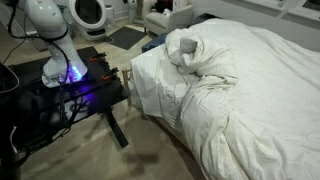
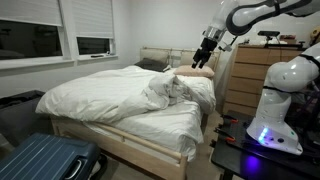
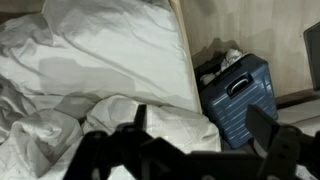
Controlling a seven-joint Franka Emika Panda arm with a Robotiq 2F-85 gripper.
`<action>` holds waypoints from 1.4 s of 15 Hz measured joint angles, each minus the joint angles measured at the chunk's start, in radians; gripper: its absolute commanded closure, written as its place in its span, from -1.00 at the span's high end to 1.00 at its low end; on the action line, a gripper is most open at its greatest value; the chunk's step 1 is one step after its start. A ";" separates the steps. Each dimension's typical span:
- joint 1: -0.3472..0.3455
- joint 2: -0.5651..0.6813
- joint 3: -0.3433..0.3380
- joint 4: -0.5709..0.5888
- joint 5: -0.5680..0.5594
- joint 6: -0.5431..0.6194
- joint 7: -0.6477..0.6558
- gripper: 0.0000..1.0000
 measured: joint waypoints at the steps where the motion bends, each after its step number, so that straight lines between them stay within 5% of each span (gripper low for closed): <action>1: -0.016 0.021 -0.001 0.004 -0.014 0.037 0.000 1.00; 13: -0.205 0.323 -0.022 0.150 -0.139 0.349 0.027 1.00; 21: -0.421 0.504 0.051 0.247 -0.343 0.577 0.358 1.00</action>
